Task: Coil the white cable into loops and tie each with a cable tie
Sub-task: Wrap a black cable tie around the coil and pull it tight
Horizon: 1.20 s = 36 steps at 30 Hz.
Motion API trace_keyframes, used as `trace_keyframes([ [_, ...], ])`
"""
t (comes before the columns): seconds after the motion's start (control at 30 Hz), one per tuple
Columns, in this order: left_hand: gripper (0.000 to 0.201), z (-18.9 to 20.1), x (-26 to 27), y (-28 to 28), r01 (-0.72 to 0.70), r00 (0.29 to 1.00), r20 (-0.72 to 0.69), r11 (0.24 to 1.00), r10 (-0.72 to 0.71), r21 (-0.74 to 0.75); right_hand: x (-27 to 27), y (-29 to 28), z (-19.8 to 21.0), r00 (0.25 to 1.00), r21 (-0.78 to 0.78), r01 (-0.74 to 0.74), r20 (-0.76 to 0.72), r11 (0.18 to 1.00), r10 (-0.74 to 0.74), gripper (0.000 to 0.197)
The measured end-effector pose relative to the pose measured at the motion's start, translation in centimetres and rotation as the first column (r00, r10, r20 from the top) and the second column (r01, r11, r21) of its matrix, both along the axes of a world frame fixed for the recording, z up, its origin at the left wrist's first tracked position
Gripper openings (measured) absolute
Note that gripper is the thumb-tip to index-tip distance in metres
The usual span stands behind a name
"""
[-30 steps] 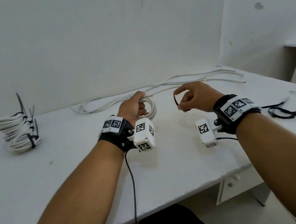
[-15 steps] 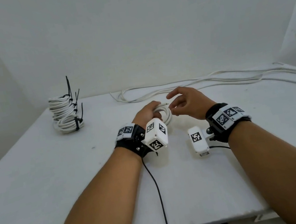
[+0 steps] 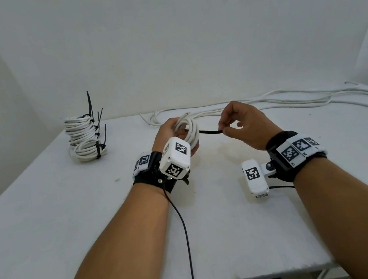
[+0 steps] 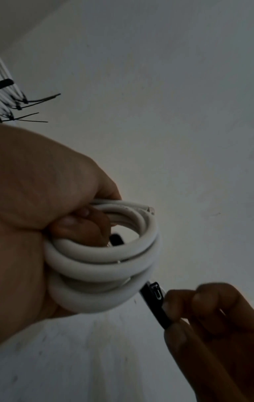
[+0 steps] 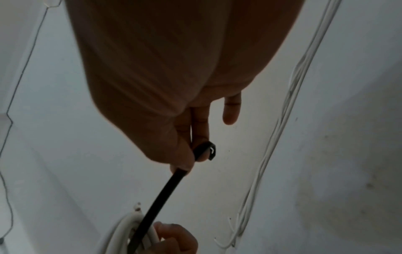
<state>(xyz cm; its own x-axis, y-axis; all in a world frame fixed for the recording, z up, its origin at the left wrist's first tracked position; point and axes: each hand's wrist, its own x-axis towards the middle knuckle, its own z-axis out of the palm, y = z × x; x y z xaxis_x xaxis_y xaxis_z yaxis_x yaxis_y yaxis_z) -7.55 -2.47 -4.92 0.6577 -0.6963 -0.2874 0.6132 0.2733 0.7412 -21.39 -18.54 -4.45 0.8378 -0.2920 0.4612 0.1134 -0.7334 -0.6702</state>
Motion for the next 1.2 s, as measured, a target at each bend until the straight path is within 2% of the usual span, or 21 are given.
trace_keyframes([
  [0.07,0.042,0.3,-0.5,0.3,0.012,1.0,-0.025,0.999,-0.013,-0.031,-0.1,0.1,0.2,0.999,0.037,-0.012,0.041,0.999,0.011,0.022],
  [0.2,0.035,0.6,-3.2,-0.4,0.12,0.985,0.114,0.99,-0.128,0.073,0.2,0.6,0.1,0.995,0.068,-0.049,0.086,0.996,0.043,0.024],
  [0.33,0.021,1.0,-5.1,-1.1,0.214,0.962,0.161,0.974,-0.222,0.069,0.4,0.9,-0.3,0.984,0.137,-0.08,0.168,0.987,0.057,0.026],
  [0.5,0.034,0.9,-5.1,-1.0,0.26,0.962,0.074,0.965,-0.263,0.042,0.2,1.1,-0.5,0.974,0.193,-0.114,0.215,0.975,0.072,0.032],
  [0.67,0.022,0.6,-4.8,-1.3,0.16,0.972,0.157,0.98,-0.177,0.119,0.4,1.0,-0.5,0.973,0.157,-0.119,0.215,0.98,0.084,0.037],
  [0.8,0.037,1.1,-5.0,-1.5,0.161,0.98,0.098,0.979,-0.174,0.12,0.4,0.6,-0.6,0.977,0.042,-0.057,0.209,0.998,0.047,0.037],
  [0.9,0.024,1.1,-5.0,-1.6,0.15,0.978,0.126,0.983,-0.164,0.107,0.5,0.4,-0.6,0.983,0.042,-0.057,0.176,0.998,0.048,0.037],
  [1.03,0.016,0.5,-4.8,-1.7,0.071,0.979,0.181,0.99,-0.092,0.12,-0.1,0.5,-0.3,0.982,0.138,-0.17,0.102,0.976,0.157,0.022],
  [1.13,0.016,0.6,-4.6,-1.6,-0.047,0.975,0.223,0.991,0.019,0.124,-0.5,1.0,0.1,0.954,0.217,-0.299,0.051,0.929,0.295,0.029],
  [1.2,0.015,0.8,-4.6,-1.5,-0.102,0.964,0.257,0.987,0.066,0.127,-0.5,1.1,0.1,0.952,0.172,-0.299,-0.01,0.939,0.305,0.032],
])
